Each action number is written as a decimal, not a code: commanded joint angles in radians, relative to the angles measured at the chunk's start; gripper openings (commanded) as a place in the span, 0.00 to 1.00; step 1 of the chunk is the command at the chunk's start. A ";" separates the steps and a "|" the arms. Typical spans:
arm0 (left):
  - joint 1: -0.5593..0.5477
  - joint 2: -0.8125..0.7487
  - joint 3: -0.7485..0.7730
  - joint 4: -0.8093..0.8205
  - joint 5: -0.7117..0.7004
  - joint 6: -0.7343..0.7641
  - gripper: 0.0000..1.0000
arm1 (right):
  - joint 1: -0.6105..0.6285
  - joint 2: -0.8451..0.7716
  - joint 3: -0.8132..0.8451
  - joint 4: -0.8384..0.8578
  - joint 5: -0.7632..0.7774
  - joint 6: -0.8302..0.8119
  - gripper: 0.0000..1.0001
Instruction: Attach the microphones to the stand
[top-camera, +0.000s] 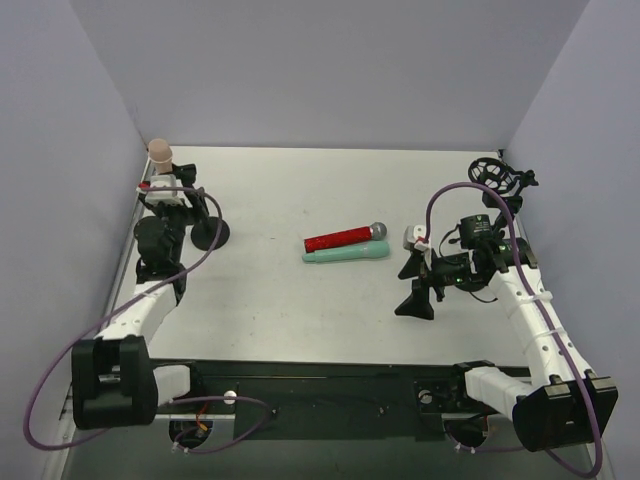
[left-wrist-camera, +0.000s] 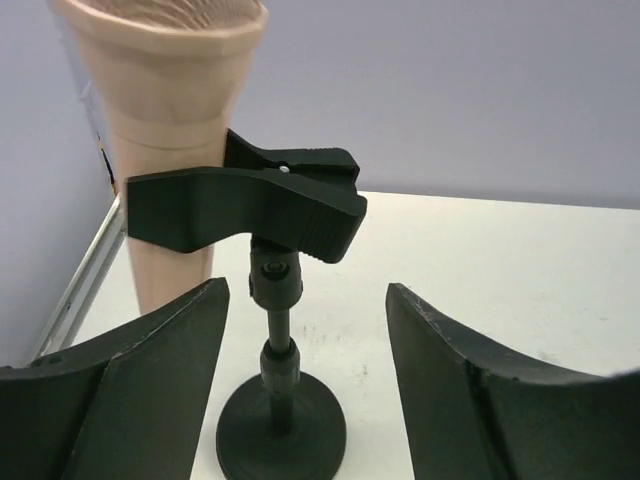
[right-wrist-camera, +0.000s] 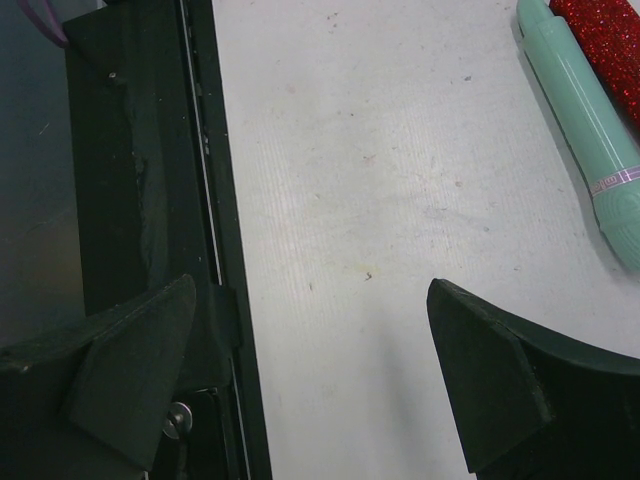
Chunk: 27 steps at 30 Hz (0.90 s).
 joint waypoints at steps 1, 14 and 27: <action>-0.002 -0.196 0.007 -0.292 -0.031 -0.117 0.76 | -0.009 -0.027 0.042 -0.044 -0.017 -0.037 0.94; -0.037 -0.601 0.096 -0.798 0.247 -0.278 0.89 | -0.018 -0.151 0.180 -0.226 0.251 0.038 0.94; -0.370 -0.762 -0.009 -0.974 0.142 -0.151 0.91 | -0.398 -0.359 0.263 -0.217 0.371 0.464 0.94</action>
